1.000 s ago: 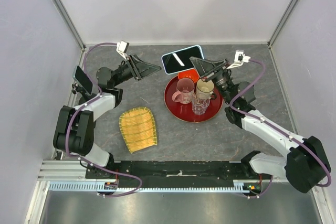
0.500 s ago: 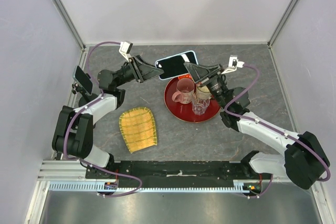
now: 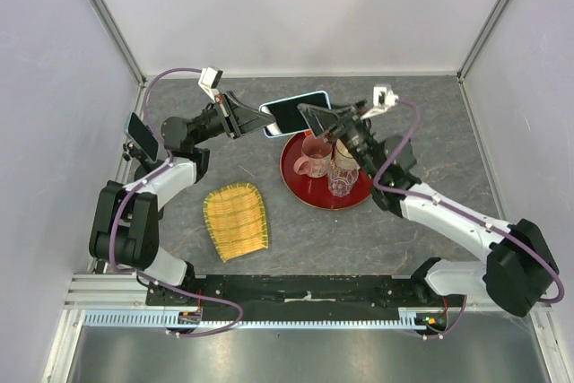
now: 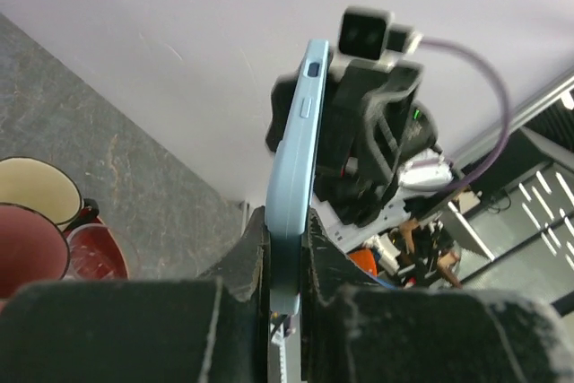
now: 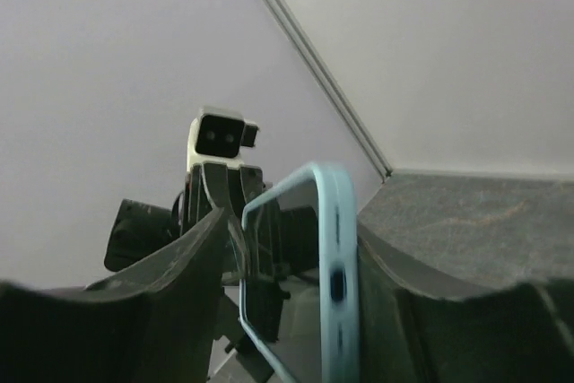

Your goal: Place the phone on the phone stand

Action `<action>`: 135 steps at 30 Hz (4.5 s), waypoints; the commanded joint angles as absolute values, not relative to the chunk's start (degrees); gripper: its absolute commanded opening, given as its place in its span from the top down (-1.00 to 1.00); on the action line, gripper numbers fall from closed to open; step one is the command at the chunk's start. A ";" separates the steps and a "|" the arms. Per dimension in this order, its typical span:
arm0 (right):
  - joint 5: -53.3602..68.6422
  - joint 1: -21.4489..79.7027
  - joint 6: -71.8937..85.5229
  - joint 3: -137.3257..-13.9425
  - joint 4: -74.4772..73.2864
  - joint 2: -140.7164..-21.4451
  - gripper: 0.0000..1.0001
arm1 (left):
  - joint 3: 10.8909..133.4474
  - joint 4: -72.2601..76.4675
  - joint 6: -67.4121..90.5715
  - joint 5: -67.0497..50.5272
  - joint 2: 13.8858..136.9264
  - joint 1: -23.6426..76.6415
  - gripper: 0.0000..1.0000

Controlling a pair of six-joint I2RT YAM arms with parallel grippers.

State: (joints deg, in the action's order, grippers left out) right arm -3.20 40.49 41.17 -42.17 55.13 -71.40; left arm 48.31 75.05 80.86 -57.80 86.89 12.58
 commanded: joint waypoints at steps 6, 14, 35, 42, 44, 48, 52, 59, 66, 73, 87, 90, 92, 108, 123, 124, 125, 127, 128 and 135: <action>30.65 30.24 25.15 -65.39 22.51 -76.02 -0.57 | 56.67 64.57 66.66 -69.69 84.48 9.93 0.95; 48.95 26.99 18.54 -71.81 10.37 -80.24 -0.60 | 63.89 23.93 32.80 -72.07 78.75 8.79 0.95; 58.98 24.35 27.05 -68.12 23.18 -84.81 1.00 | 66.36 16.24 26.44 -72.16 77.17 10.11 0.95; 48.97 24.43 40.77 -59.60 48.75 -83.76 1.00 | 61.00 33.89 41.02 -70.05 74.71 9.58 0.13; 47.73 24.43 43.50 -58.80 51.75 -84.11 1.00 | 61.17 35.33 42.71 -70.84 75.75 9.23 0.09; 43.60 24.43 47.02 -55.73 58.71 -84.11 1.00 | 60.56 39.89 48.24 -71.02 77.17 8.35 0.09; 40.61 24.43 50.79 -54.14 64.16 -85.42 1.00 | 58.63 46.74 51.94 -69.52 77.17 7.91 0.13; 40.00 25.48 54.58 -54.58 67.59 -87.45 1.00 | 56.08 52.63 54.40 -66.80 76.55 7.91 0.13; 36.13 27.42 52.39 -53.70 66.62 -86.75 1.00 | 54.41 55.89 55.63 -65.04 76.03 7.82 0.10; 36.39 28.92 49.57 -55.02 63.11 -87.27 1.00 | 52.21 62.83 58.88 -63.28 75.32 6.42 0.17; 37.53 29.71 41.68 -57.13 52.58 -85.26 0.62 | 50.89 68.65 61.88 -62.31 75.68 5.89 0.95; 36.57 29.53 38.51 -58.18 46.15 -83.24 -0.02 | 52.29 57.79 54.61 -63.19 73.31 6.41 0.95; 35.60 29.36 37.45 -57.75 43.61 -81.83 -0.22 | 53.96 45.34 41.75 -61.98 69.71 7.29 0.95; 29.45 26.10 30.51 -56.77 30.77 -70.05 -0.55 | 57.04 -38.48 11.16 -14.53 36.33 6.24 0.95; 21.99 37.08 21.45 -59.76 24.09 -67.59 -0.61 | 56.68 -47.45 7.55 24.69 32.07 6.15 0.95; 21.10 37.79 19.44 -59.85 22.78 -66.80 -0.62 | 57.30 -48.24 7.99 25.13 33.12 6.07 0.95; 20.40 38.58 18.73 -59.94 22.33 -66.36 -0.64 | 58.00 -48.43 8.09 25.40 33.40 5.80 0.95; 18.90 40.34 17.32 -59.50 22.41 -64.79 -0.67 | 58.97 -49.83 8.61 26.19 33.92 5.36 0.95; 18.64 40.95 17.14 -59.15 22.93 -64.25 -0.71 | 60.19 -50.27 8.53 26.10 34.45 5.01 0.95; 18.80 45.08 15.65 -56.25 26.36 -59.59 -0.79 | 65.39 -53.44 5.20 28.20 38.75 1.32 0.95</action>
